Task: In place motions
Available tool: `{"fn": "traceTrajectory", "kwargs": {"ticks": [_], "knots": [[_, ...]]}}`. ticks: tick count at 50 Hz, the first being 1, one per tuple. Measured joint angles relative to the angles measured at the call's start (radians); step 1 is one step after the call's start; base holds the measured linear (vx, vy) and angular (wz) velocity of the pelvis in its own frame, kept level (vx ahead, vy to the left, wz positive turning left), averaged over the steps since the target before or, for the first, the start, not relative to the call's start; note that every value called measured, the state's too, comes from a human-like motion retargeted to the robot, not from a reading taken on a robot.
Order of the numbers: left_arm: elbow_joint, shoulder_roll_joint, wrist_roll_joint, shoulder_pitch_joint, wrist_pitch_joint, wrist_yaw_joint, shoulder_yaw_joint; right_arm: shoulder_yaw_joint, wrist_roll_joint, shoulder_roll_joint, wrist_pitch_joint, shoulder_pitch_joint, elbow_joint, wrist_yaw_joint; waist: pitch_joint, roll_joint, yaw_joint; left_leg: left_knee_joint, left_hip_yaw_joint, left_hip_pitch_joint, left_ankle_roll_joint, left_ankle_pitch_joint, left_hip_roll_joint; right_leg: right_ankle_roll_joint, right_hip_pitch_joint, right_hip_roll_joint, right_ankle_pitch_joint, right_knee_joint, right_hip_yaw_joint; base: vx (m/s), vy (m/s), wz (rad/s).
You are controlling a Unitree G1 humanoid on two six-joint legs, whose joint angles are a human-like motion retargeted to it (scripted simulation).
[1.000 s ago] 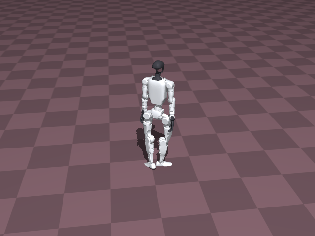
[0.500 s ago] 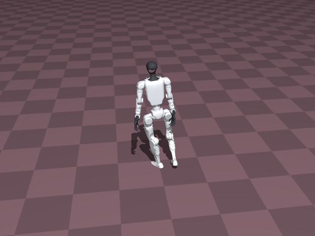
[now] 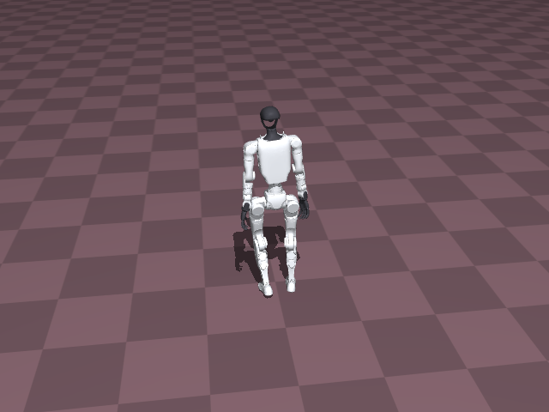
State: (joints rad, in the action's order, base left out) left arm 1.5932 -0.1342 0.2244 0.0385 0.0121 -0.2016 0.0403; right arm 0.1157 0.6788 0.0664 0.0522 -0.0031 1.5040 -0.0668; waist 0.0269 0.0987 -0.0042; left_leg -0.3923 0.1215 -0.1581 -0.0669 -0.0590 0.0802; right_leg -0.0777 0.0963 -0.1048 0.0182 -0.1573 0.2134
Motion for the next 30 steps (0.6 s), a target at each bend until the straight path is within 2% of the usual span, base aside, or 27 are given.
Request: {"fn": "traceTrajectory", "kwargs": {"ticks": [2, 5, 7, 8, 10, 12, 14, 17, 20, 25, 30], "knots": [[-0.014, 0.015, -0.022, -0.010, -0.008, 0.004, -0.005, -0.011, 0.005, 0.008, 0.015, -0.003, 0.020, 0.059, 0.023, -0.005, 0.052, 0.044, -0.159, 0.020, 0.014, 0.016, 0.041, 0.004, 0.010, 0.010, 0.022, -0.004, -0.072, -0.02, 0.13, -2.91], [-0.037, 0.033, -0.026, -0.016, -0.018, -0.002, -0.004, -0.007, 0.036, 0.024, 0.013, 0.008, 0.038, 0.072, 0.040, -0.005, 0.152, 0.129, -0.330, 0.061, 0.042, 0.059, 0.076, 0.001, 0.037, 0.030, 0.051, -0.018, -0.216, 0.06, 0.15, -3.16], [-0.050, 0.038, -0.024, -0.017, -0.029, -0.004, 0.010, 0.010, 0.063, 0.038, 0.026, 0.011, 0.037, 0.056, 0.040, -0.009, 0.148, 0.167, -0.314, 0.085, 0.039, 0.010, 0.076, -0.001, 0.061, 0.036, 0.075, -0.030, -0.268, 0.02, 0.15, -2.06], [-0.053, 0.037, -0.027, -0.022, -0.033, -0.001, 0.020, 0.018, 0.071, 0.044, 0.034, 0.007, 0.033, 0.052, 0.044, -0.014, 0.122, 0.199, -0.278, 0.096, -0.006, 0.010, 0.077, 0.000, 0.068, 0.038, 0.081, -0.034, -0.281, -0.10, 0.12, -1.27], [-0.052, 0.029, -0.028, -0.039, -0.035, 0.013, 0.042, 0.031, 0.062, 0.053, 0.049, -0.005, 0.019, 0.059, 0.053, -0.042, 0.030, 0.285, -0.161, 0.129, -0.041, 0.032, 0.029, 0.008, 0.088, 0.052, 0.076, -0.053, -0.276, -0.21, 0.10, -0.83], [-0.051, 0.009, -0.016, -0.053, -0.030, 0.031, 0.068, 0.031, 0.014, 0.056, 0.045, -0.014, 0.008, 0.091, 0.061, -0.065, -0.032, 0.321, -0.155, 0.151, -0.054, 0.034, 0.034, 0.039, 0.123, 0.071, 0.070, -0.069, -0.300, -0.24, 0.07, -1.87], [-0.055, -0.024, 0.009, -0.060, -0.027, 0.047, 0.099, 0.022, -0.051, 0.050, 0.024, -0.022, 0.010, 0.114, 0.075, -0.083, -0.036, 0.335, -0.063, 0.149, -0.064, 0.031, 0.010, 0.106, 0.160, 0.089, 0.046, -0.092, -0.299, -0.23, -0.01, -3.12], [-0.061, -0.071, 0.067, -0.053, -0.037, 0.037, 0.123, 0.027, -0.118, 0.044, 0.010, -0.031, 0.028, 0.093, 0.080, -0.111, -0.059, 0.375, 0.096, 0.180, -0.076, 0.006, -0.022, 0.208, 0.214, 0.059, -0.035, -0.128, -0.119, -0.21, -0.08, -2.94], [-0.033, -0.084, 0.105, -0.015, -0.042, 0.005, 0.103, 0.044, -0.102, 0.042, 0.026, -0.015, 0.037, 0.029, 0.059, -0.118, -0.042, 0.395, 0.297, 0.204, -0.077, -0.035, -0.039, 0.233, 0.245, 0.027, -0.116, -0.131, 0.052, -0.04, -0.15, -3.41], [0.055, -0.076, 0.069, 0.049, -0.018, 0.049, 0.066, 0.036, -0.062, 0.061, 0.039, 0.014, 0.053, 0.029, 0.039, -0.124, -0.051, 0.396, 0.615, 0.257, -0.041, -0.123, -0.058, 0.208, 0.207, -0.020, -0.218, -0.083, 0.418, -0.01, -0.20, -3.55], [0.061, -0.040, 0.106, 0.096, -0.014, 0.114, 0.040, 0.080, -0.084, 0.110, 0.068, 0.000, 0.103, 0.064, 0.035, -0.172, -0.112, 0.387, 0.841, 0.301, 0.028, -0.164, -0.091, 0.115, 0.118, -0.017, -0.241, -0.011, 0.808, 0.03, -0.20, -3.08]]}}
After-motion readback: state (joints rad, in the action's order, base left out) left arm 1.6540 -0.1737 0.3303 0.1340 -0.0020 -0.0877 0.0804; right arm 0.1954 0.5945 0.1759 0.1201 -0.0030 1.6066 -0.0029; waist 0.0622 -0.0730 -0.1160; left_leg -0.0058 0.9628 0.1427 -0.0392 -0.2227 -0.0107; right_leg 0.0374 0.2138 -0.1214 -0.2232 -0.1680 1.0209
